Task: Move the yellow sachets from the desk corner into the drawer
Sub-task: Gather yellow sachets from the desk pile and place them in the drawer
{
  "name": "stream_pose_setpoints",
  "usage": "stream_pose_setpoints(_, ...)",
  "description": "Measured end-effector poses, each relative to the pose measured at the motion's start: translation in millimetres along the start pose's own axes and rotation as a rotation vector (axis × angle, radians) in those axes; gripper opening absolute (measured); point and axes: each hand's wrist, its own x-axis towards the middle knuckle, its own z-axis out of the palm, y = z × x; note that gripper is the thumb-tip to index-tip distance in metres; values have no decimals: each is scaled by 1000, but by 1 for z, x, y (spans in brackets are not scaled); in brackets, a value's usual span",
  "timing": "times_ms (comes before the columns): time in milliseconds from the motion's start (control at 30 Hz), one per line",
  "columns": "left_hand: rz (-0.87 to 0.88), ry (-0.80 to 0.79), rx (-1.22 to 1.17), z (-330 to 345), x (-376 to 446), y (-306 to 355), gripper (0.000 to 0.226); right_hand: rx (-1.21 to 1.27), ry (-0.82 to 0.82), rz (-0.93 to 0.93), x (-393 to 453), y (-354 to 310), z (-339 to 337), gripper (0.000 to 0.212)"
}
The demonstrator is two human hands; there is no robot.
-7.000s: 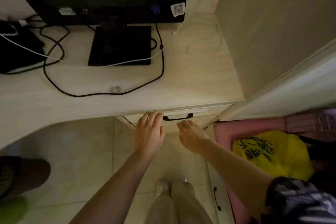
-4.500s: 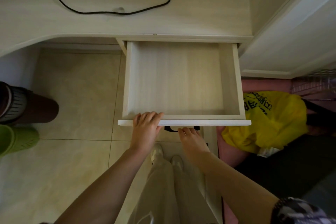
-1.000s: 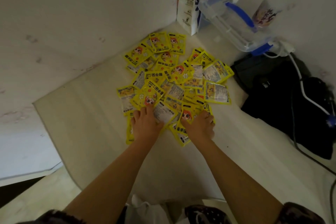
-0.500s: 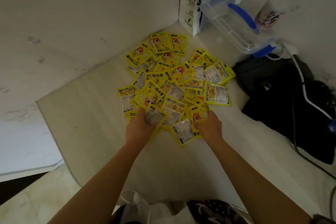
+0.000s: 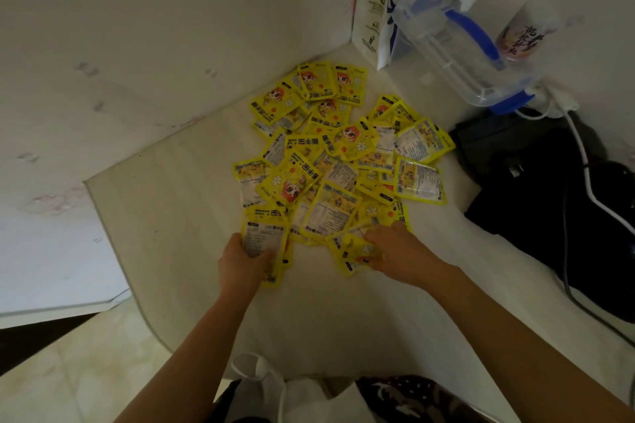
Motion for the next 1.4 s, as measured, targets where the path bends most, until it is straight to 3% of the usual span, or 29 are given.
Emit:
stream_pose_setpoints(100, -14, 13, -16, 3, 1, 4, 26, -209, 26, -45, 7, 0, 1, 49)
stream_pose_setpoints(233, -20, 46, -21, 4, 9, 10, 27, -295, 127, -80, 15, -4, 4, 44)
stream_pose_setpoints(367, 2, 69, 131, 11, 15, 15, 35, -273, 132, -71, 20, -6, 9, 52)
stream_pose_setpoints(600, 76, 181, 187, 25, 2, 21, 38, -279, 195, -96, 16, -6, 17, 53)
stream_pose_setpoints(1100, -11, 76, 257, 28, 7, 29, 44, -221, 248, -99, 10, -10, 20, 55)
stream_pose_setpoints(1400, 69, 84, 65, 9, 6, 19, 32, -130, 156, -43, 5, -7, 22, 42)
